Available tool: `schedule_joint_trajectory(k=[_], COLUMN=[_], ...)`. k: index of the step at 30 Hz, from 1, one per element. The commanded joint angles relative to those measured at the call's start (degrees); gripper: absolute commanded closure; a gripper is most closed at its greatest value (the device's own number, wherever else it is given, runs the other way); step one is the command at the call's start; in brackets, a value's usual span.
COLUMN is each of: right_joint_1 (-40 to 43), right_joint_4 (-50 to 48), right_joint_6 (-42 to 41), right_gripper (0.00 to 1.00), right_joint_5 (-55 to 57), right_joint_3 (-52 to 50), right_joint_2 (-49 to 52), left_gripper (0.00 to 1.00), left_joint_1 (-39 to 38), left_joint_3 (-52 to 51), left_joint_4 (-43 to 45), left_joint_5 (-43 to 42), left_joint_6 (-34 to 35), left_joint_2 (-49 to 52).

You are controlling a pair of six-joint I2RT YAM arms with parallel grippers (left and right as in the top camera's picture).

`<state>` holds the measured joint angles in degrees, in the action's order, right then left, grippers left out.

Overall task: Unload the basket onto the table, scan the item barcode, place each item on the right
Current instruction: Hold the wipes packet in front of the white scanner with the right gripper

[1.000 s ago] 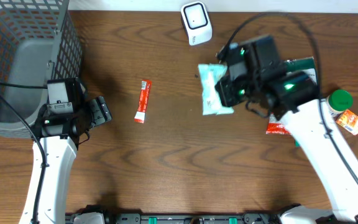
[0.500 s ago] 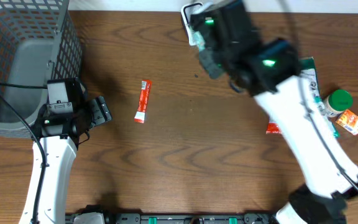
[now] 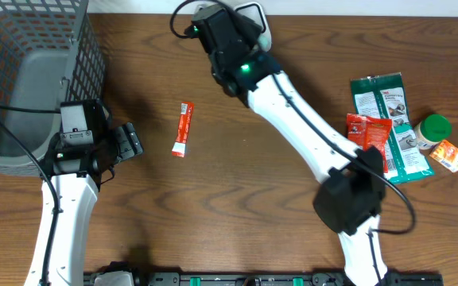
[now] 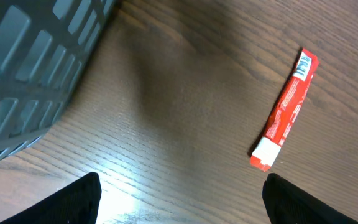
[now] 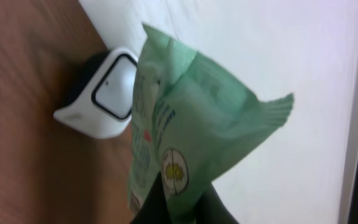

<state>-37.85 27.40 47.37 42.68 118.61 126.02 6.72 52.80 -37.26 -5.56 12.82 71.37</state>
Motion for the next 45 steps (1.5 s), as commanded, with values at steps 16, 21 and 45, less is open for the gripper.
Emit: schedule_joint_trajectory(k=[16, 21, 45], right_joint_1=[4.2, 5.8, 7.5], right_joint_4=[-43.3, -44.8, -44.2], right_joint_6=[25.1, 20.2, 9.7], right_gripper=[0.99, 0.99, 0.99], right_joint_5=[-1.1, -1.9, -8.7], right_joint_3=[0.9, 0.9, 0.7], right_joint_2=[16.1, 18.4, 24.1], left_gripper=[0.16, 0.16, 0.16], left_joint_1=[0.6, 0.6, 0.6], left_joint_3=[0.0, 0.0, 0.0], left_joint_4=[-0.3, -0.3, -0.3], left_joint_5=[1.3, 1.3, 1.3], left_joint_6=[-0.1, -0.1, -0.1], left_joint_2=[0.5, 0.5, 0.5])
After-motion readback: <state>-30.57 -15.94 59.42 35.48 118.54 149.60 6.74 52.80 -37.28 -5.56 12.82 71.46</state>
